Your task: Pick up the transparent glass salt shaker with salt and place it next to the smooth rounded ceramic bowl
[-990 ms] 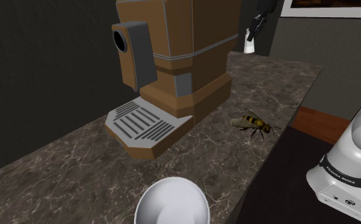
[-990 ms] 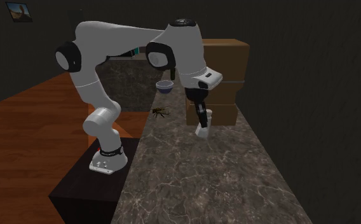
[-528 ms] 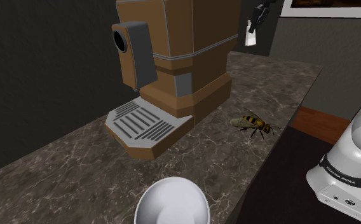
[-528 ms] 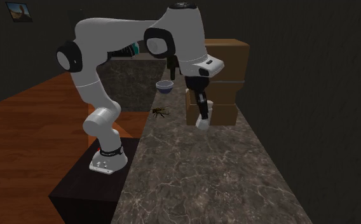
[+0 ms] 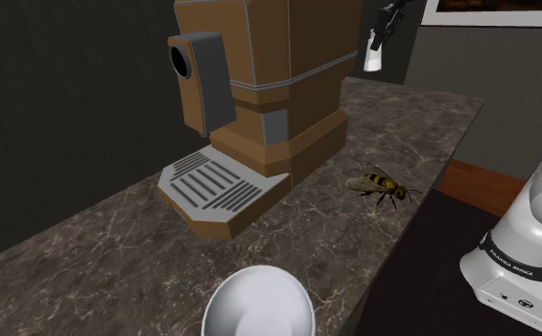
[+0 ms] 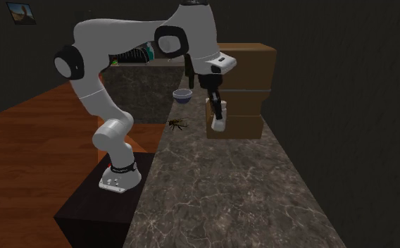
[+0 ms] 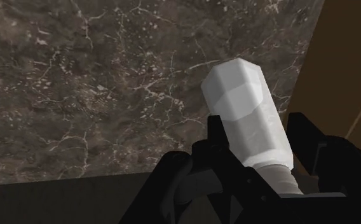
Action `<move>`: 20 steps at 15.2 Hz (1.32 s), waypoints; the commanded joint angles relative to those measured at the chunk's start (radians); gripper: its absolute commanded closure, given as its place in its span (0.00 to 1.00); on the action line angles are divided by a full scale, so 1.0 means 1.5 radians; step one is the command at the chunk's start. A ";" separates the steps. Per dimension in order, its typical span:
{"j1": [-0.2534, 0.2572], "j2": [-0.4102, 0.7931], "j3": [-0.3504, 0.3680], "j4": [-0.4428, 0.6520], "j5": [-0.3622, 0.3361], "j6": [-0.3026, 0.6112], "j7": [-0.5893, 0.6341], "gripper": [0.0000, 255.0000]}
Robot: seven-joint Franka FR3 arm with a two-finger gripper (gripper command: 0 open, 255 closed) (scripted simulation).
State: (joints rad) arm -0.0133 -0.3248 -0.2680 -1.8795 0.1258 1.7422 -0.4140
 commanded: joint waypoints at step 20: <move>0.081 -0.240 0.262 -0.205 0.037 0.013 0.328 1.00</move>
State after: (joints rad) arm 0.1016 -0.6773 0.1044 -2.1834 0.1718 1.7609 0.0524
